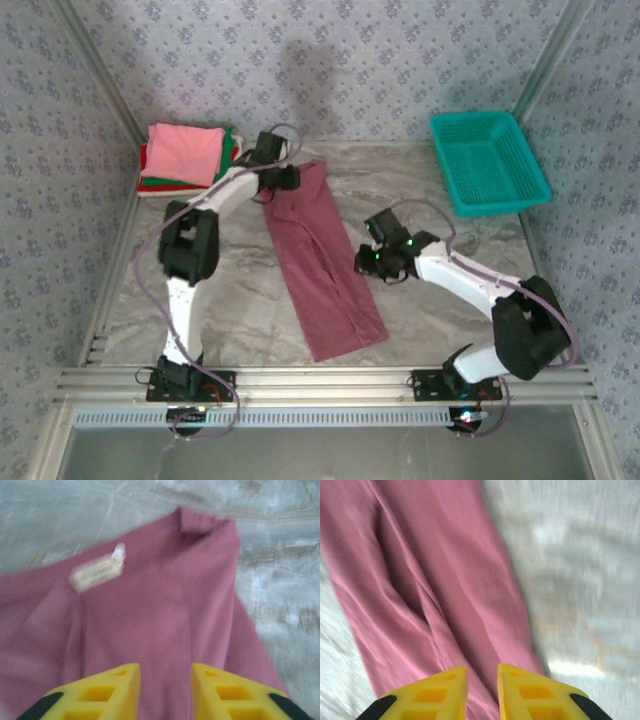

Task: Fold and stack the t-shirts

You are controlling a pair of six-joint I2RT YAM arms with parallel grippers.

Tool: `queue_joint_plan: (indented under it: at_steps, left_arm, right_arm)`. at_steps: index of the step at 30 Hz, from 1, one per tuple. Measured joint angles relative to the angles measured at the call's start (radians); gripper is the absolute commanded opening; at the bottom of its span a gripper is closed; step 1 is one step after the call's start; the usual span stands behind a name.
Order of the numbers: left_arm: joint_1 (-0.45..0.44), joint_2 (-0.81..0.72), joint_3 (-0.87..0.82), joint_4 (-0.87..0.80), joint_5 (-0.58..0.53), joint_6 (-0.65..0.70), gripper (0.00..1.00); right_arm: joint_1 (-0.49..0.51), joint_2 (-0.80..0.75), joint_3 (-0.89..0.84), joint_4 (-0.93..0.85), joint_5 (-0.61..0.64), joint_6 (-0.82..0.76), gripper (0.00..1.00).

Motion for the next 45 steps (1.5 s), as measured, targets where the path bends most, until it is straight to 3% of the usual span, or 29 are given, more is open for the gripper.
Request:
queue_joint_plan:
  at_steps: [4, 9, 13, 19, 29, 35, 37, 39, 42, 45]
  left_arm:
    - [0.026, -0.177, -0.242, 0.128, 0.003, -0.071, 0.33]
    - [0.030, -0.159, -0.322, 0.186, 0.015, -0.129, 0.33]
    - [0.030, -0.070, -0.295, 0.166, 0.019, -0.144, 0.32]
    - [0.030, 0.105, -0.064, 0.094, 0.029, -0.158, 0.30]
    - [0.026, 0.410, 0.437, -0.045, 0.126, -0.130, 0.30]
    - [0.023, 0.451, 0.612, -0.183, 0.119, -0.063, 0.36]
    - [0.024, 0.385, 0.533, -0.166, 0.103, -0.049, 0.40]
    - [0.025, 0.249, 0.347, -0.115, 0.095, -0.045, 0.44]
    - [0.024, -0.090, -0.073, 0.006, 0.067, -0.052, 0.49]
    - [0.008, -0.444, -0.375, 0.097, 0.028, -0.056, 0.49]
  right_arm:
    - [-0.059, 0.230, 0.288, -0.010, -0.018, -0.126, 0.24]
    - [-0.067, 0.551, 0.624, -0.030, -0.049, -0.239, 0.21]
    - [-0.075, 0.733, 0.780, -0.074, -0.056, -0.287, 0.20]
    - [-0.108, 0.815, 0.807, -0.087, -0.085, -0.281, 0.18]
    - [-0.182, 0.686, 0.608, 0.013, -0.086, -0.201, 0.20]
    - [-0.196, 0.415, 0.403, 0.041, -0.130, -0.187, 0.24]
    - [-0.184, 0.278, 0.298, 0.071, -0.175, -0.174, 0.25]
    - [-0.161, 0.156, 0.186, 0.106, -0.224, -0.150, 0.26]
    - [-0.093, 0.032, 0.013, 0.138, -0.286, -0.104, 0.29]
    - [-0.010, -0.029, -0.143, 0.141, -0.326, -0.050, 0.31]
